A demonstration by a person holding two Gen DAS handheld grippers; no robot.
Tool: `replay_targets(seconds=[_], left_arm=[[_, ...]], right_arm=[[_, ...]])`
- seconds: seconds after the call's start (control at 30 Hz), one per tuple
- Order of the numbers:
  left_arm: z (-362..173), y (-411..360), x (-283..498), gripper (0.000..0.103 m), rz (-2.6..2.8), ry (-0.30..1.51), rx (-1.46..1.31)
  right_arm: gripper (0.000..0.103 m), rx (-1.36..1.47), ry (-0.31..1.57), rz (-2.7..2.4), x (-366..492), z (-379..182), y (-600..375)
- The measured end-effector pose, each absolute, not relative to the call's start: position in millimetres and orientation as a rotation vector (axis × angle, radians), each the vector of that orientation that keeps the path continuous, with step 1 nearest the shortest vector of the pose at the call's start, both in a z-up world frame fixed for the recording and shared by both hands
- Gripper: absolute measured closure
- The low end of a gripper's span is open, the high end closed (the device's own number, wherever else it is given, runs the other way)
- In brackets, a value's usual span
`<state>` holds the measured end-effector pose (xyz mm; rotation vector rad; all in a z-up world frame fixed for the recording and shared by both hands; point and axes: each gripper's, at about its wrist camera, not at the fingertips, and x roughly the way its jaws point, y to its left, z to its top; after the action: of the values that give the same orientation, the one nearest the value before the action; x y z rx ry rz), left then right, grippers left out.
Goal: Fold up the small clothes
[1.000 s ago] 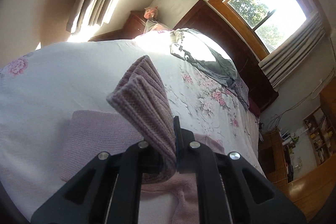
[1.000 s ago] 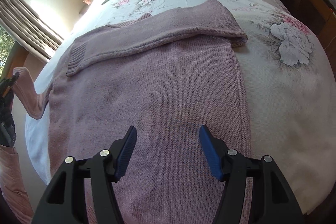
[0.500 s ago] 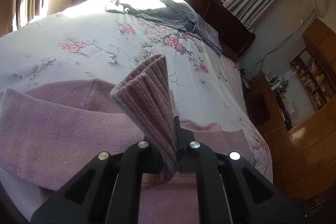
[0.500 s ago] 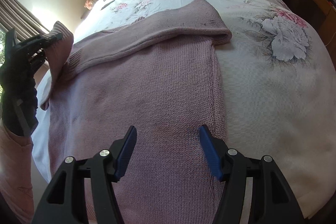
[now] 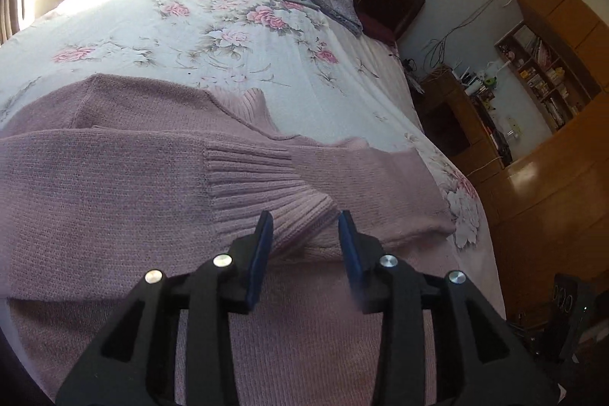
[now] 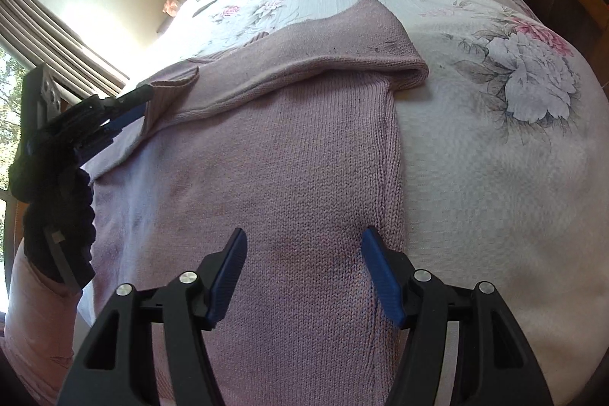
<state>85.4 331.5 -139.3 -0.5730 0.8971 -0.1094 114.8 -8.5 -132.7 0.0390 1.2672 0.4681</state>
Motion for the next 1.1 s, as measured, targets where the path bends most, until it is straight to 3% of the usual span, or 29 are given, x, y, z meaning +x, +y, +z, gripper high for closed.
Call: replay_targets(seconds=[0.2, 0.47, 0.7, 0.9, 1.0, 1.1], left_arm=[[-133, 402, 44, 0.067, 0.093, 0.865, -0.603], [-176, 456, 26, 0.068, 0.262, 1.002, -0.593], [-146, 463, 5, 0.061, 0.247, 0.913, -0.66], [-125, 483, -31, 0.056, 0.316, 0.848, -0.668], [-126, 490, -43, 0.055, 0.344, 0.854, -0.661], [-131, 495, -50, 0.055, 0.362, 0.867, -0.676]], right_arm=[[0.039, 0.011, 1.264, 0.46, 123, -128, 2], [0.038, 0.025, 1.277, 0.553, 158, -113, 50], [0.038, 0.076, 1.341, 0.687, 199, -109, 125], [0.039, 0.167, 1.49, 0.747, 226, -151, 175], [0.049, 0.226, 1.534, 0.762, 231, -169, 188], [0.071, 0.196, 1.494, 0.775, 231, -168, 198]])
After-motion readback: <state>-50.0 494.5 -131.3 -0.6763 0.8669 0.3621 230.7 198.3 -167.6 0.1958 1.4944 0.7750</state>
